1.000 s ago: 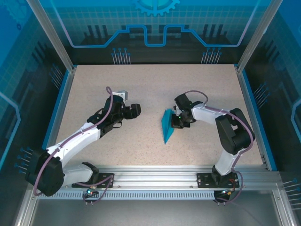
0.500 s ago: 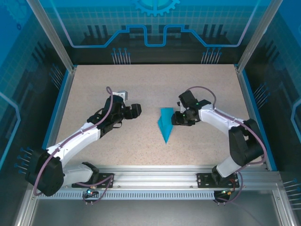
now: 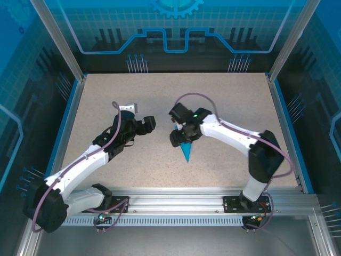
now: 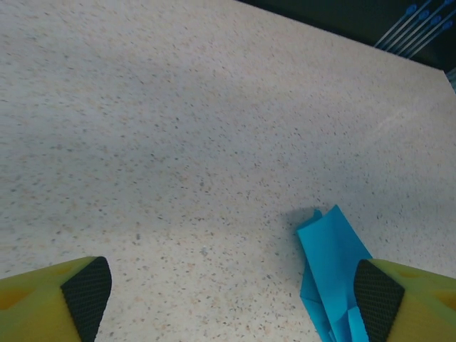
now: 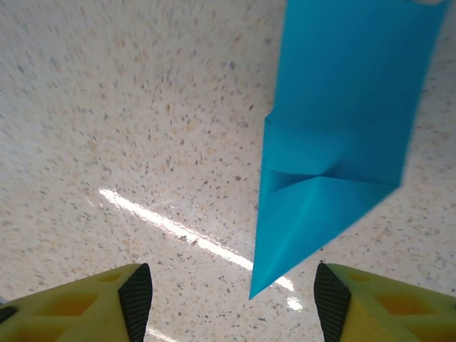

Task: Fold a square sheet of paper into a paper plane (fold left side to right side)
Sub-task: Pick up the paper plane at the center of the table.

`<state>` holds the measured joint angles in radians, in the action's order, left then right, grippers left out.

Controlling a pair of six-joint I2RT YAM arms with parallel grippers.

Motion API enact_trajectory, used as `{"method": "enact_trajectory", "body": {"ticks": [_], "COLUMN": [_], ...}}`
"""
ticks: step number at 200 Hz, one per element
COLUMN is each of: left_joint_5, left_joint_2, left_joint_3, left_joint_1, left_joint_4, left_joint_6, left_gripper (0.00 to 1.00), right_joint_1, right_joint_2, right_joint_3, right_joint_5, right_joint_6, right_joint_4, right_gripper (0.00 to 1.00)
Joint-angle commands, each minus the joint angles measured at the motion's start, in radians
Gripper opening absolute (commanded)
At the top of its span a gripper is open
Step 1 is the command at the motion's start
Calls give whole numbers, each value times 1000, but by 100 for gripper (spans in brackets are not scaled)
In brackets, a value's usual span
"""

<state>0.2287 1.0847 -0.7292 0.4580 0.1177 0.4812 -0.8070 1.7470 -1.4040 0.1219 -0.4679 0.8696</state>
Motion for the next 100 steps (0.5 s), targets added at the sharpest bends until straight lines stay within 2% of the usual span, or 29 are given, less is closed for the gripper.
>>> {"method": "enact_trajectory", "body": {"ticks": [1,69,100], "left_joint_5": [74,121,118], "left_joint_2": [-52,-126,-123], "left_joint_3": [35,67,73], "left_joint_1": [-15,-23,-24], "left_joint_4": [25,62,55], "left_joint_6": [27,30,38], "left_gripper": [93,95,96], "right_joint_1": [-42,-91,-95], "right_joint_2": [106,294,336], "right_joint_3": [-67,-162,-178], "right_joint_5": [122,248,301], "right_joint_6": [25,18,8], "right_joint_4": [144,217,232], "right_gripper": [65,64,60]}}
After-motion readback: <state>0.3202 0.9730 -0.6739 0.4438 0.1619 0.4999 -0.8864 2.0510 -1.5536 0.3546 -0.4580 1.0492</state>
